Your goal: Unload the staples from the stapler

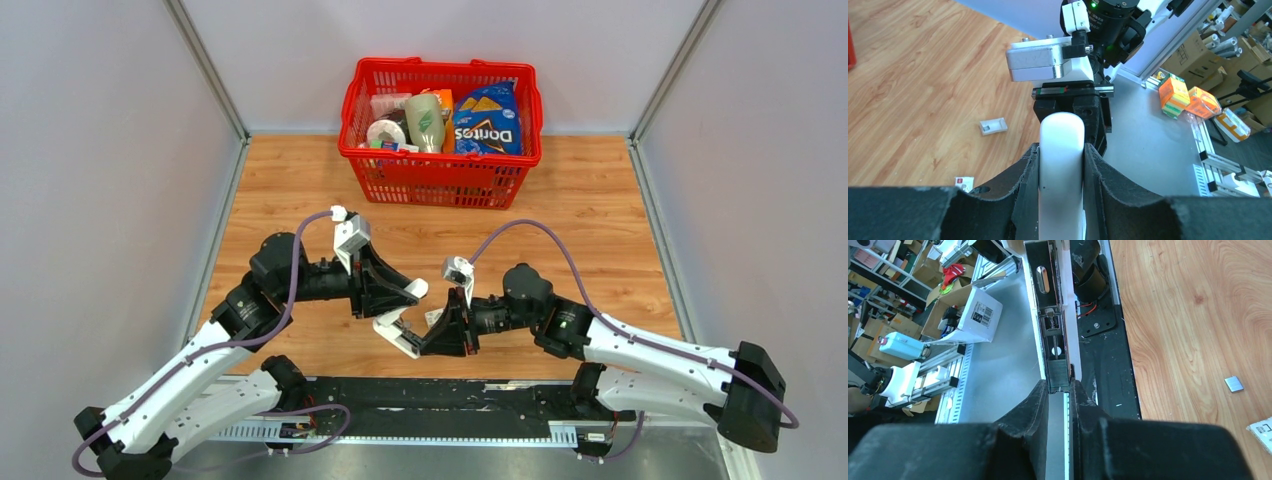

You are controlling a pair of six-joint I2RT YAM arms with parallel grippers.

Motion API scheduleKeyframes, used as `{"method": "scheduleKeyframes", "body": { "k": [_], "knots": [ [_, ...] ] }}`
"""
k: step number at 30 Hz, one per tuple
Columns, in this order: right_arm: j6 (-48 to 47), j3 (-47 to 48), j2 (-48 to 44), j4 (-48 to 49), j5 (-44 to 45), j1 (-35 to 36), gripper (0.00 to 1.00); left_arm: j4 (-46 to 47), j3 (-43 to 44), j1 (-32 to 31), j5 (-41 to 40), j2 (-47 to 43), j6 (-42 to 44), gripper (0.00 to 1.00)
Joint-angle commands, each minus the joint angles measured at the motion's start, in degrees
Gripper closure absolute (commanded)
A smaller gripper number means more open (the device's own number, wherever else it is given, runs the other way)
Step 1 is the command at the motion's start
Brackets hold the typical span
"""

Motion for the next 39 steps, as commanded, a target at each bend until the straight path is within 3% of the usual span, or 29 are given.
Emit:
{"method": "scheduleKeyframes", "body": {
  "k": [1,4,9,14,21,24,27,30,31,34,39],
  "knots": [
    [-1.7,3.8,-1.8,-8.7,0.0,1.0,1.00,7.9,2.1,0.6,-3.4,0.0,2.1,1.00],
    [-3.7,6.6,-2.7,-15.1,3.8,1.0,0.95,6.5,1.9,0.6,-4.3,-0.1,2.6,1.00],
    [-7.5,11.2,-4.8,-23.7,11.2,0.9,0.70,3.8,1.6,0.6,-5.8,-0.3,4.2,1.00],
    [-10.5,15.1,-5.7,-29.4,16.0,0.9,0.51,1.6,1.0,0.6,-7.4,-0.3,5.6,1.00],
    [-13.9,19.8,-5.6,-35.1,20.7,0.9,0.39,0.0,0.8,0.6,-9.6,-0.1,6.9,1.00],
    [-14.5,21.3,-5.7,-35.7,24.2,0.9,0.39,-0.6,0.8,0.6,-11.7,0.4,6.5,1.00],
    [-14.9,22.5,-5.0,-35.0,27.9,0.9,0.42,-0.7,0.8,0.6,-13.6,0.9,6.3,1.00],
    [-15.0,24.8,-2.7,-35.2,30.1,1.0,0.54,-1.5,0.9,0.6,-16.1,1.7,6.8,1.00],
    [-15.3,25.5,-1.5,-35.2,30.6,0.9,0.62,-1.8,0.9,0.6,-16.7,1.9,6.8,1.00],
    [-15.4,26.5,1.0,-33.8,33.6,1.0,0.99,-1.8,1.1,0.6,-18.3,2.0,6.2,1.00],
    [-16.1,25.7,5.9,-28.3,34.6,0.9,1.00,-2.4,0.9,0.6,-22.6,2.3,3.9,1.00]
  ]
}}
